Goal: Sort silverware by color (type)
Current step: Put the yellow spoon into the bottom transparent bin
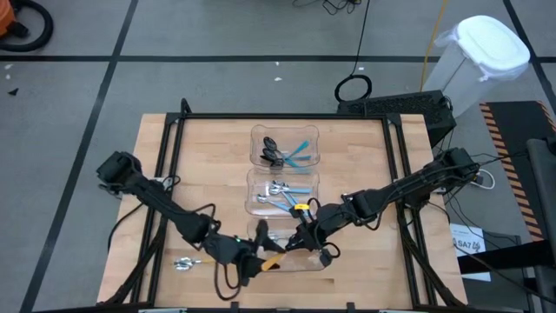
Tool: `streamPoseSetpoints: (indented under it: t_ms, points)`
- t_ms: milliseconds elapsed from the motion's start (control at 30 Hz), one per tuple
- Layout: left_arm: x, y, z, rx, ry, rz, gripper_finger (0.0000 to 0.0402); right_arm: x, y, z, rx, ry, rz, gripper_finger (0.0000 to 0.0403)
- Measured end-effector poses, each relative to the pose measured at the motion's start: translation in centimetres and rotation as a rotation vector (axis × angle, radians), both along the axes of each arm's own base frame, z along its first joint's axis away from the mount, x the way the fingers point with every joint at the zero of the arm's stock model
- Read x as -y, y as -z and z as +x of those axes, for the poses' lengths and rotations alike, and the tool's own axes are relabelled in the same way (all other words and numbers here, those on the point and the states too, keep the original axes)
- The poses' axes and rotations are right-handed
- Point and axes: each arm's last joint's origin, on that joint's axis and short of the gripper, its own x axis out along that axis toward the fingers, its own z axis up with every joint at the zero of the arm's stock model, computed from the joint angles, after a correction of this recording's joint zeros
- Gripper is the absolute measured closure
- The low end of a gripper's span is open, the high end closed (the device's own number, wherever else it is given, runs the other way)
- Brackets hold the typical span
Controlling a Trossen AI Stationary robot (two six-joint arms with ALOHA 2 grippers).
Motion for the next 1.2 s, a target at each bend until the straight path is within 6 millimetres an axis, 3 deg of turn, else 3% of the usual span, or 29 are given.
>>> streamPoseSetpoints:
  t_ms: [167, 567, 1000, 1200]
  points:
    - [0.5, -0.6, 0.7, -0.036, -0.003, 0.016, 0.0195, -0.2, 0.1, -0.1, -0.008, -0.023, 0.004, 0.0390]
    - [0.0, -1.0, 1.2, -0.014, -0.024, -0.007, 0.0359, -0.3, 0.0, -0.1, -0.008, -0.056, 0.012, 0.0390]
    - [-0.5, -1.1, 1.6, -0.015, 0.005, -0.051, 0.0373, -0.3, 0.1, -0.2, -0.015, -0.055, 0.020, 0.0387]
    - [-0.5, -1.1, 1.6, -0.018, -0.002, -0.055, 0.0375, -0.1, 0.1, -0.1, -0.042, 0.056, 0.046, 0.0342]
